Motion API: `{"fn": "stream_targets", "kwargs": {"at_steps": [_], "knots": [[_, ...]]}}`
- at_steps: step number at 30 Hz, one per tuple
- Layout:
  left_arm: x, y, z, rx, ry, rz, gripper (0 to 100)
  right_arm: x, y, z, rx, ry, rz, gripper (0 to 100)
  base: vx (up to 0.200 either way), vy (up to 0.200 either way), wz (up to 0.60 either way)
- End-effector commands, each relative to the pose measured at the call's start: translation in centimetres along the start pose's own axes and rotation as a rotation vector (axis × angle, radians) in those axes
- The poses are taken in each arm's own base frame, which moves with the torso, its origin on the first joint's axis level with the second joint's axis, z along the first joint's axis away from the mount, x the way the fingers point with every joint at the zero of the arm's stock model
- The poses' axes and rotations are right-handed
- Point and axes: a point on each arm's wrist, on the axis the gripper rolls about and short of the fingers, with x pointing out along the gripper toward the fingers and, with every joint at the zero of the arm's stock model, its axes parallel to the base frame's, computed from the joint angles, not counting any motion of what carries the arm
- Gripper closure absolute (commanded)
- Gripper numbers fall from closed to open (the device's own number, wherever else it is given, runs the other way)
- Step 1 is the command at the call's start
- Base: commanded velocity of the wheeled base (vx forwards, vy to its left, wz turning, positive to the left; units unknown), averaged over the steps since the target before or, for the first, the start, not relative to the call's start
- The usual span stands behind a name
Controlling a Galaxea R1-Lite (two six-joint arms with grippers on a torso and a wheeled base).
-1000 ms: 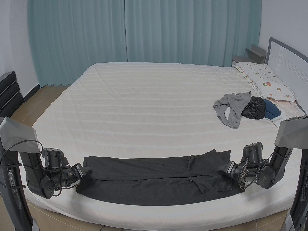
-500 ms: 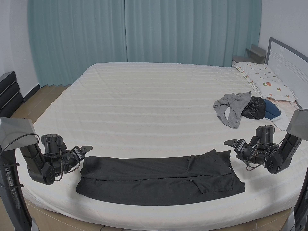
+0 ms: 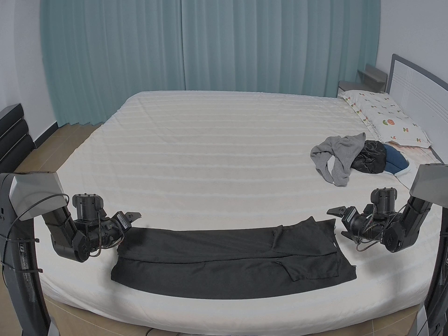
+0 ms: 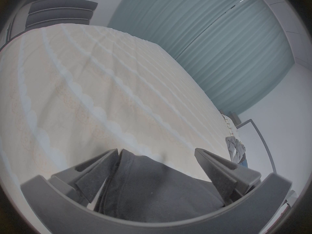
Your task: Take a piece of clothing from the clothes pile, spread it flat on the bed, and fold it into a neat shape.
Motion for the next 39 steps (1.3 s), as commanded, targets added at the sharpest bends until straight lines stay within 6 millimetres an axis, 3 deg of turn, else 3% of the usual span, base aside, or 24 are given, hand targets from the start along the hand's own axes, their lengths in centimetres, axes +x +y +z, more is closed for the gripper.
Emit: {"fn": "stream_targets", "kwargs": {"at_steps": [1, 4, 27, 28, 39], "knots": [[0.2, 0.6, -0.4, 0.002, 0.011, 0.017, 100, 0.6, -0.6, 0.3, 0.011, -0.003, -0.011, 0, 0.000, 0.000, 0.00], [0.0, 1.2, 0.4, -0.017, -0.019, 0.028, 100, 1.6, -1.7, 0.9, 0.026, -0.017, -0.027, 0, 0.000, 0.000, 0.00], [0.8, 2.0, 1.6, -0.061, -0.071, 0.046, 100, 2.8, -1.6, 0.6, 0.015, 0.041, 0.025, 0, 0.000, 0.000, 0.00], [0.8, 2.0, 1.6, -0.061, -0.071, 0.046, 100, 2.8, -1.7, 0.6, 0.016, 0.040, 0.024, 100, 0.000, 0.000, 0.00], [0.8, 2.0, 1.6, -0.061, -0.071, 0.046, 100, 2.9, -2.2, 1.8, 0.029, 0.001, 0.020, 100, 0.000, 0.000, 0.00]]}}
